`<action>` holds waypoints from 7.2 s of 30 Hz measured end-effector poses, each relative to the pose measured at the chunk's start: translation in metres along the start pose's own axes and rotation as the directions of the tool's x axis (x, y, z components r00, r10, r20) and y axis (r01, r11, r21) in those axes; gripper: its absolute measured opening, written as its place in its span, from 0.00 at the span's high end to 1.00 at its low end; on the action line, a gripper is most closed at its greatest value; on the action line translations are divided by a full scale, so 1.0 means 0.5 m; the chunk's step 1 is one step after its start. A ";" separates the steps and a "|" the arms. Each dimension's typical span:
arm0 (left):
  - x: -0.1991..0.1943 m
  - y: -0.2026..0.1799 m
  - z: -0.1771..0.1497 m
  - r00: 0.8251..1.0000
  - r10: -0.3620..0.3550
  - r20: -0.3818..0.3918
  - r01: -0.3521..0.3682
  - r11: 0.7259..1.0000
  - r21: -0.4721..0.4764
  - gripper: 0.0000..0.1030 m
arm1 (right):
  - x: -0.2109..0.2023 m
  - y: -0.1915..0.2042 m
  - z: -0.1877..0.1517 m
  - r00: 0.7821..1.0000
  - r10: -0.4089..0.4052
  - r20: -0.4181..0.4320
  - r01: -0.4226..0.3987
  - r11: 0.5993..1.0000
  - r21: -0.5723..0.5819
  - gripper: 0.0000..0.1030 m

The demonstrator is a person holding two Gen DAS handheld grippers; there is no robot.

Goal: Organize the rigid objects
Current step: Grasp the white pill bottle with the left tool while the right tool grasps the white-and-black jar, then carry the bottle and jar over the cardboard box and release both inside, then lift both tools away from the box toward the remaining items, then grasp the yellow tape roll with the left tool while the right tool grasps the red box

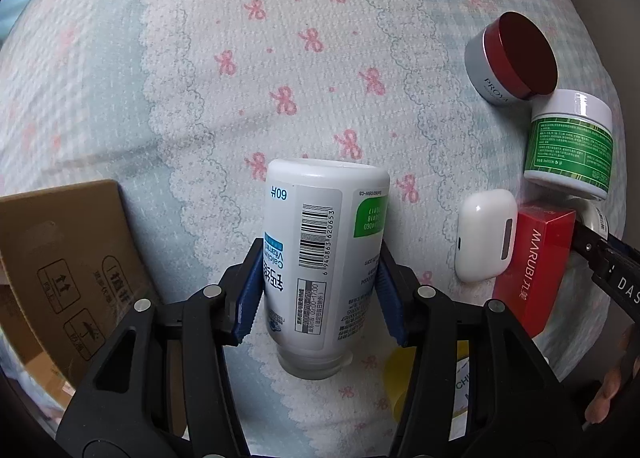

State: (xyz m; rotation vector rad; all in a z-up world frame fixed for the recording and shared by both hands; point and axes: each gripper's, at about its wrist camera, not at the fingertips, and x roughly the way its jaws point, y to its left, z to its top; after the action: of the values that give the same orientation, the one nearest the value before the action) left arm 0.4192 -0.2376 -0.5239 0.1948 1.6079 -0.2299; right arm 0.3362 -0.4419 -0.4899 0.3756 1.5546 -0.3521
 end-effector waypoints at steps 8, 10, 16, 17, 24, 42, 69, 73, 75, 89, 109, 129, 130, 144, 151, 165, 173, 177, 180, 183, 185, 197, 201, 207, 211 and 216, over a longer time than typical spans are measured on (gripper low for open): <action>-0.094 -0.013 -0.041 0.996 -0.027 0.085 0.027 1.000 -0.002 0.54 | -0.065 -0.039 -0.025 0.997 0.033 0.067 -0.034 0.999 0.020 0.53; -0.130 -0.018 -0.054 0.993 -0.034 0.114 0.034 0.999 -0.003 0.54 | -0.096 -0.046 -0.040 0.995 0.041 0.089 -0.043 0.999 0.020 0.53; -0.273 -0.023 -0.094 0.976 -0.061 0.211 0.063 0.998 -0.005 0.54 | -0.206 -0.077 -0.090 0.984 0.071 0.166 -0.073 0.997 0.002 0.53; -0.296 -0.021 -0.103 0.972 -0.059 0.227 0.061 0.998 -0.002 0.54 | -0.224 -0.079 -0.100 0.981 0.076 0.178 -0.077 0.997 -0.004 0.53; -0.439 0.023 -0.180 0.951 -0.063 0.304 0.068 0.998 -0.004 0.54 | -0.327 -0.055 -0.159 0.969 0.096 0.226 -0.080 0.994 -0.079 0.53; -0.632 0.429 -0.422 0.891 -0.092 0.445 0.111 0.994 -0.017 0.54 | -0.586 0.231 -0.376 0.903 0.150 0.402 -0.084 0.981 -0.177 0.53; -0.391 0.694 -0.291 0.970 -0.066 0.232 0.080 0.995 -0.054 0.54 | -0.349 0.706 -0.340 0.967 0.216 0.135 -0.152 0.915 -0.372 0.53; -0.335 0.682 -0.249 0.981 -0.069 0.179 0.078 0.996 -0.040 0.54 | -0.288 0.726 -0.323 0.980 0.182 0.082 -0.134 0.903 -0.409 0.53; -0.307 0.675 -0.231 0.987 -0.060 0.152 0.065 0.998 -0.025 0.54 | -0.261 0.733 -0.311 0.984 0.168 0.061 -0.126 0.895 -0.427 0.53; -0.139 0.646 -0.187 1.000 -0.018 -0.009 0.018 0.999 0.045 0.54 | -0.097 0.791 -0.285 0.995 0.101 -0.014 -0.088 0.788 -0.609 0.53; -0.156 0.631 -0.184 1.000 0.002 0.025 -0.005 0.993 0.119 0.00 | -0.087 0.767 -0.332 0.985 0.159 0.063 -0.068 0.705 -0.706 0.00; -0.336 0.666 -0.333 0.981 0.041 0.188 -0.046 0.999 0.023 0.00 | -0.236 0.738 -0.412 0.979 0.138 0.150 -0.001 0.738 -0.674 0.00; -0.349 0.668 -0.348 0.979 0.040 0.201 -0.043 0.999 0.011 0.00 | -0.247 0.735 -0.417 0.978 0.142 0.151 -0.006 0.747 -0.665 0.00; -0.517 0.671 -0.573 0.929 0.004 0.370 0.010 0.999 -0.038 0.00 | -0.405 0.618 -0.547 0.956 0.158 0.246 -0.020 0.874 -0.485 0.00; -0.568 0.618 -0.640 0.881 -0.018 0.473 0.018 1.000 0.003 0.00 | -0.477 0.487 -0.596 0.939 0.117 0.324 0.004 0.937 -0.349 0.00; -0.519 0.303 -0.617 0.896 -0.067 0.439 0.022 0.994 0.109 0.00 | -0.548 0.170 -0.527 0.900 0.098 0.424 -0.029 0.986 -0.167 0.00; -0.417 0.081 -0.569 0.931 -0.047 0.361 0.036 0.999 0.038 0.00 | -0.489 0.009 -0.372 0.921 0.161 0.354 -0.076 0.967 -0.242 0.00; -0.371 0.003 -0.543 0.956 -0.039 0.291 0.033 0.999 0.024 0.00 | -0.453 -0.038 -0.307 0.941 0.163 0.298 -0.080 0.959 -0.271 0.00; -0.334 -0.035 -0.523 0.968 -0.044 0.247 0.042 0.999 0.013 0.00 | -0.420 -0.054 -0.268 0.954 0.163 0.253 -0.087 0.954 -0.288 0.00; -0.293 -0.065 -0.497 0.979 -0.076 0.190 0.080 0.997 -0.013 0.00 | -0.384 -0.057 -0.237 0.963 0.160 0.218 -0.085 0.945 -0.317 0.00; -0.270 -0.079 -0.478 0.982 -0.110 0.156 0.117 0.993 -0.032 0.00 | -0.365 -0.057 -0.219 0.967 0.156 0.203 -0.084 0.941 -0.327 0.00; -0.133 -0.134 -0.368 0.975 -0.205 0.082 0.216 0.963 -0.162 0.00 | -0.248 -0.010 -0.130 0.989 0.115 0.094 -0.077 0.938 -0.337 0.00; -0.079 -0.150 -0.338 0.975 -0.207 0.079 0.219 0.954 -0.206 0.00 | -0.178 0.014 -0.093 0.995 0.091 0.050 -0.070 0.943 -0.326 0.00; -0.018 -0.162 -0.303 0.983 -0.158 0.089 0.175 0.953 -0.248 0.00 | -0.085 0.048 -0.056 0.997 0.077 -0.023 -0.080 0.940 -0.331 0.02; 0.006 -0.177 -0.293 0.987 -0.130 0.090 0.148 0.960 -0.239 0.00 | -0.031 0.068 -0.049 0.995 0.065 -0.076 -0.087 0.936 -0.340 0.06; 0.030 -0.180 -0.279 0.992 -0.102 0.080 0.119 0.958 -0.261 0.00 | 0.015 0.074 -0.043 0.991 0.051 -0.126 -0.088 0.947 -0.308 0.17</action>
State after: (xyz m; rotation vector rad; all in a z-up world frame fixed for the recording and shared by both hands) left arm 0.2603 -0.2875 -0.5303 -0.1091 1.5681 -0.1028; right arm 0.3334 -0.3991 -0.4966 0.2044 1.6755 -0.0242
